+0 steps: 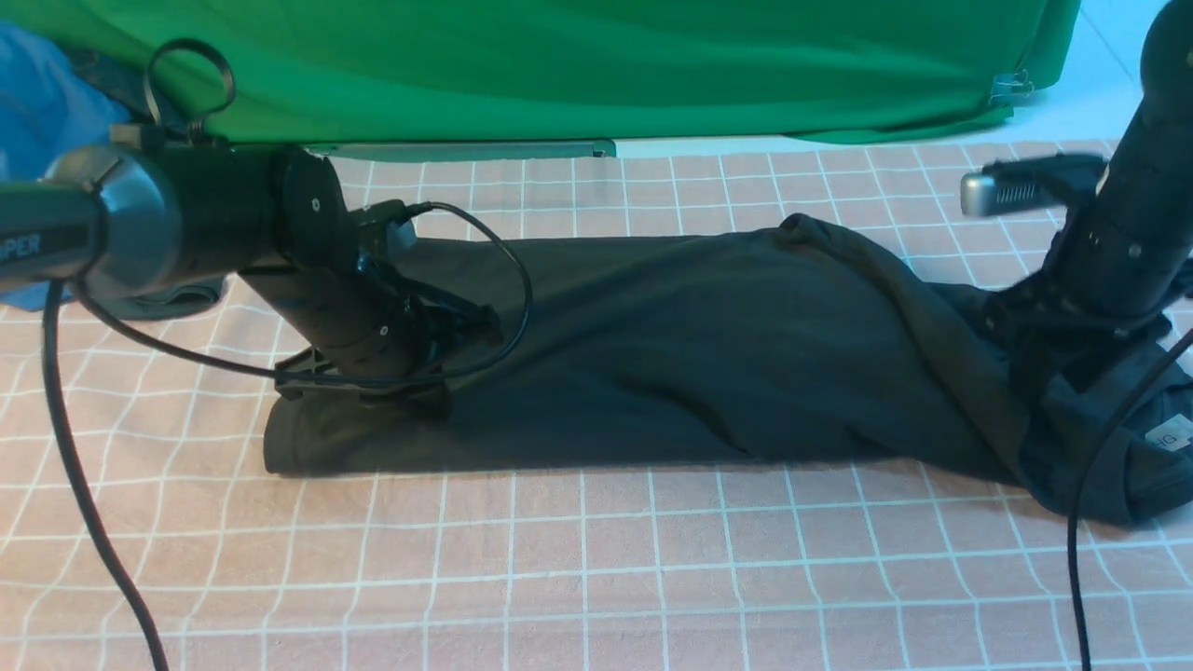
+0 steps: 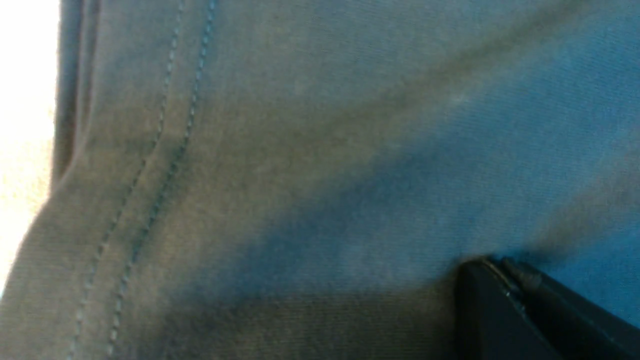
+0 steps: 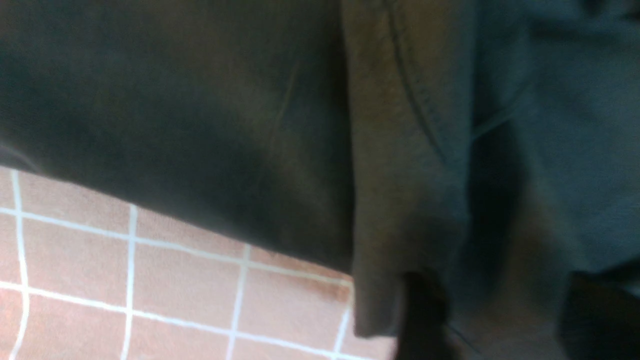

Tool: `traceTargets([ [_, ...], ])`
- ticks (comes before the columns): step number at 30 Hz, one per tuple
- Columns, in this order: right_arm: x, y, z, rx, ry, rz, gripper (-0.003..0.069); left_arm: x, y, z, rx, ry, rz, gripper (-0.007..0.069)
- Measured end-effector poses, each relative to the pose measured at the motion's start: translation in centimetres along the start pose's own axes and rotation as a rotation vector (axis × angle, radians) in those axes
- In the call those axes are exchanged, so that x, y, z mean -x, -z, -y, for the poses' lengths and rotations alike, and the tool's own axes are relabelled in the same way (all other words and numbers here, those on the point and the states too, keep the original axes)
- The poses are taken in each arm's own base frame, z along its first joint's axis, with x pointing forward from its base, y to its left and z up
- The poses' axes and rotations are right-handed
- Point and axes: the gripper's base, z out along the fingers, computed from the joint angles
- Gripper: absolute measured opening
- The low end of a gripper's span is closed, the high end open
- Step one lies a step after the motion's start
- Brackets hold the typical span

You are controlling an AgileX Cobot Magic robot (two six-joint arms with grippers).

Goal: Fold a long-sleeved shirt over a pink coffee tablecloth.
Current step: 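Pull the folded dark garment lengthwise by its ends to straighten it flat on the table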

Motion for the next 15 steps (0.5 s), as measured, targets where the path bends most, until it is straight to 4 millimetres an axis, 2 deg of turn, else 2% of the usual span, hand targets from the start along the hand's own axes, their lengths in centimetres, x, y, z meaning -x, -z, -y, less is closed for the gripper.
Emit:
traceTargets([
  [3, -0.2, -0.7, -0.1, 0.014, -0.007, 0.012, 0.0519, 0.0, 0.0, 0.0, -0.001, 0.005, 0.005, 0.0013],
  [9, 0.1, -1.5, -0.5, 0.057, -0.016, 0.066, 0.0513, 0.0, 0.0, 0.0, -0.002, 0.008, 0.009, 0.0013],
  [12, 0.3, -2.2, -0.4, 0.058, -0.015, 0.063, 0.0481, 0.0, 0.0, 0.0, -0.001, 0.008, 0.009, 0.0013],
  [14, 0.5, -2.9, -0.3, 0.06, 0.004, 0.051, 0.0395, 0.0, 0.0, 0.0, -0.001, 0.009, 0.009, 0.0013],
  [15, 0.5, -3.2, -0.3, 0.061, 0.015, 0.045, 0.0327, 0.0, 0.0, 0.0, -0.001, 0.009, 0.009, 0.0013],
])
